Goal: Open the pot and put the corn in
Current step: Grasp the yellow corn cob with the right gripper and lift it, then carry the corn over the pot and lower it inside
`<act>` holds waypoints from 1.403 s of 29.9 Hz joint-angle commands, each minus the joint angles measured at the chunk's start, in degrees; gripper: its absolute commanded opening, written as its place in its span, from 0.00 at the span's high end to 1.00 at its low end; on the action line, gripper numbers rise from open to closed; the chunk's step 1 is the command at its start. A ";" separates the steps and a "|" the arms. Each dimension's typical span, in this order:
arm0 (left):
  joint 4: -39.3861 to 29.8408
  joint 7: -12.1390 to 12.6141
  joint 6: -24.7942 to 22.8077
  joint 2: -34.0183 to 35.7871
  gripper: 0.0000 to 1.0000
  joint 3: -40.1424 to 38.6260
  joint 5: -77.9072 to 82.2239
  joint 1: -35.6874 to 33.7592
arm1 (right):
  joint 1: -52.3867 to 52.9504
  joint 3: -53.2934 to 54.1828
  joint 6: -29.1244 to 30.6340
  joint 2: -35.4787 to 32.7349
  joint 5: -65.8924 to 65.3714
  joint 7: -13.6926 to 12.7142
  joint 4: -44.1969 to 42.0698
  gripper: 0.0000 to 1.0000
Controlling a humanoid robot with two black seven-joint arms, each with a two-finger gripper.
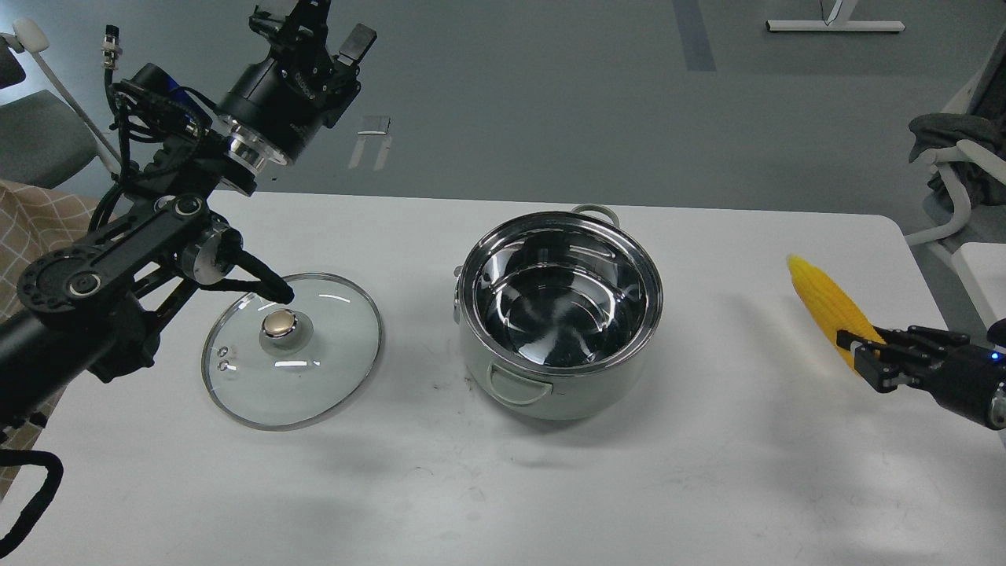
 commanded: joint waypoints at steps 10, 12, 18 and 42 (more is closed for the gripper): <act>-0.13 1.32 0.00 -0.66 0.05 -0.81 0.00 -0.05 | 17.76 -1.59 11.81 -7.84 7.14 0.00 21.99 1.00; -0.13 1.41 0.00 -0.66 0.05 -0.81 0.00 -0.05 | 19.34 -2.90 12.96 -7.05 7.05 0.00 23.49 1.00; -0.04 1.41 0.00 -0.57 0.05 -0.73 0.00 -0.05 | 27.68 -13.26 13.41 -0.73 6.79 0.00 23.42 0.99; -0.04 1.49 0.00 -1.10 0.05 -0.81 0.18 0.56 | 37.02 -30.16 13.41 20.11 6.88 0.00 10.59 0.96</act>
